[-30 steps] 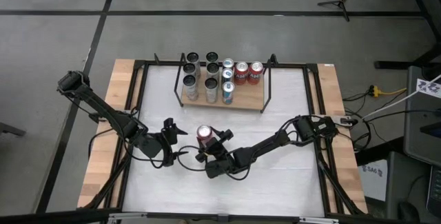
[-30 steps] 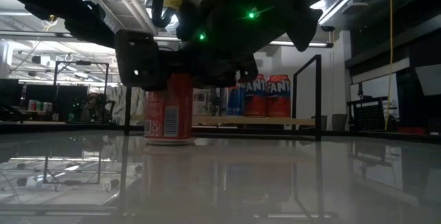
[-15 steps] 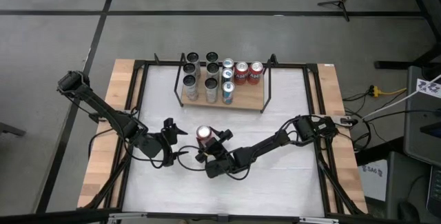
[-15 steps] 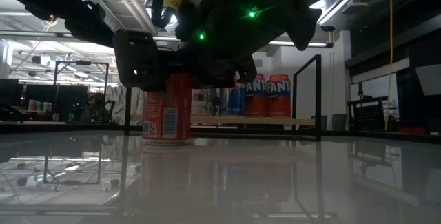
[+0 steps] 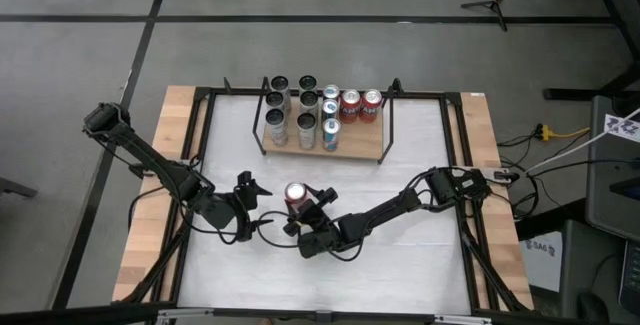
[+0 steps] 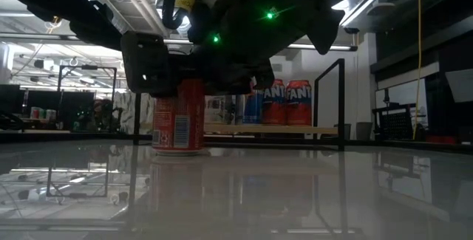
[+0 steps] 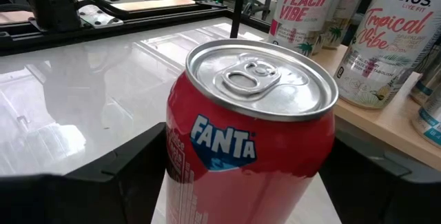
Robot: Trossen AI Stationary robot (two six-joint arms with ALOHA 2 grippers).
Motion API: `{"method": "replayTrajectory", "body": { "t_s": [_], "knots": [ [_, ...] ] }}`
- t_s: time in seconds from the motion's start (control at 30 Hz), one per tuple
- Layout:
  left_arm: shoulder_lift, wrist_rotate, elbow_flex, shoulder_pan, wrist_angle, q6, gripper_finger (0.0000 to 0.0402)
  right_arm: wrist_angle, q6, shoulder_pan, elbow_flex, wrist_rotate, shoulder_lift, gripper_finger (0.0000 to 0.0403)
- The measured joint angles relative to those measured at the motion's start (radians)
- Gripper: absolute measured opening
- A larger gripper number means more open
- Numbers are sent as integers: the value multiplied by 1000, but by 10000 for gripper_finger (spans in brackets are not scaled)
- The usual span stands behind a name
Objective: Place canned beverage on shelf
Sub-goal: Put the red soda can on the shelf
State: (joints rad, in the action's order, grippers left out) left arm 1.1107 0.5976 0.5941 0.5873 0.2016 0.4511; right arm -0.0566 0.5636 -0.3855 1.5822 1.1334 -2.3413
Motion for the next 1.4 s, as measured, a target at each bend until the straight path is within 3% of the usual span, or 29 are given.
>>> {"method": "replayTrajectory", "body": {
  "t_s": [0.33, 0.67, 1.4],
  "knots": [
    [0, 1, 0, 0, 0, 0, 350, 0, 0, 0, 0, -3, -1, 324],
    [0, 1, 0, 0, 0, 0, 350, -14, -51, 2, 2, -102, 1, 324],
    [0, -33, 0, 0, 0, 16, 350, -33, -35, 0, -1, -80, -2, 324]
  ]
}}
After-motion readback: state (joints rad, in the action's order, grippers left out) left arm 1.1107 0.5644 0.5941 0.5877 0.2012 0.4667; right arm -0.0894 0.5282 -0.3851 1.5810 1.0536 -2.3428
